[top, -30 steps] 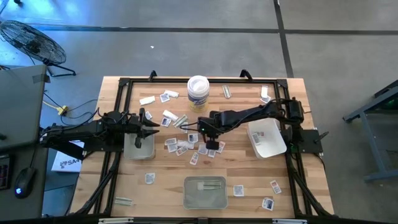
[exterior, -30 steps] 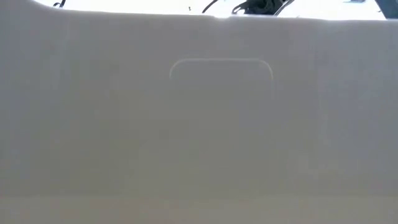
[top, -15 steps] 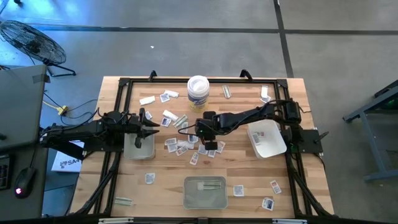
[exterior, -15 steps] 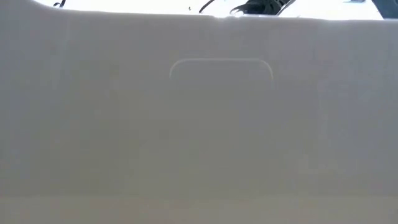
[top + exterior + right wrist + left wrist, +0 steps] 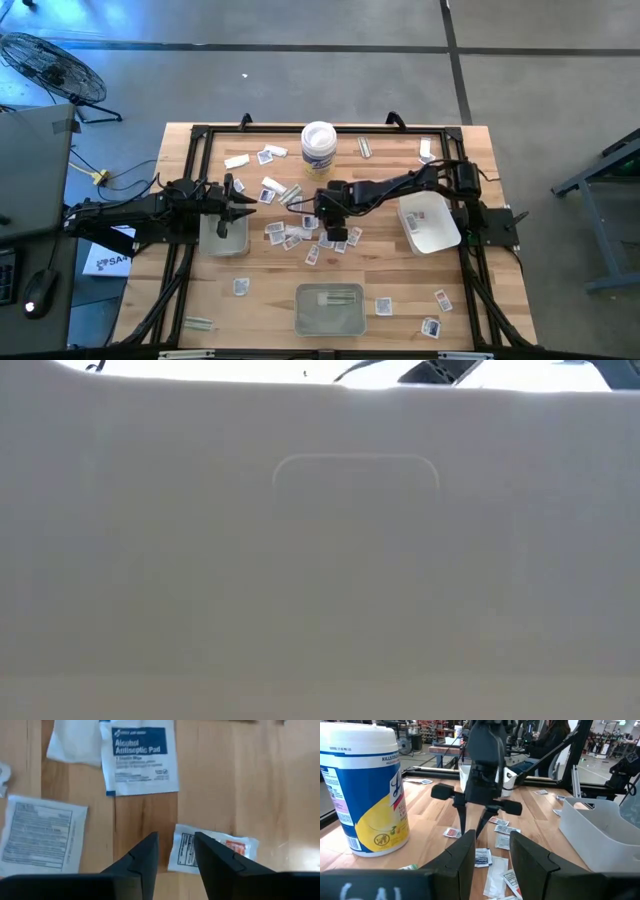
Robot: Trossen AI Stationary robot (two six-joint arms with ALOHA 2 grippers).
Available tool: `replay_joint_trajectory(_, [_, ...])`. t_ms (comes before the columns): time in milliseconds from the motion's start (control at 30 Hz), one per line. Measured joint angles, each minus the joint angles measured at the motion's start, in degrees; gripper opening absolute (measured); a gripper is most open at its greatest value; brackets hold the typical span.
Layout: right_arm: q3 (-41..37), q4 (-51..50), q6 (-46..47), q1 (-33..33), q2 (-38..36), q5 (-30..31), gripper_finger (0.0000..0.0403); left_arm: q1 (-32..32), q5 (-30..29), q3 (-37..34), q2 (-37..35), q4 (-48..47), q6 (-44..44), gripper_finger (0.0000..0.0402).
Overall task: Pick & Place First Aid Supplies
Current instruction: Put the orange ointment pack into the white bin
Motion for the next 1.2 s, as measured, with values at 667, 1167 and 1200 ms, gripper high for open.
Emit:
replay_joint_trajectory(667, [-6.23,3.25,2.0,-2.15,-0.2,-0.57,0.0004,0.0,0.04,0.0,0.01,0.0,0.0,0.012])
replay_joint_trajectory(1167, [-4.28,-0.18,8.64,-0.56,-4.01,1.5,0.0001,0.0,0.17,0.0,-0.01,0.0,0.0,0.012])
replay_joint_trajectory(1200, [-4.21,-0.29,9.16,-0.48,-4.66,1.17,0.0001,0.0,0.17,0.0,0.01,0.02,0.0,0.012])
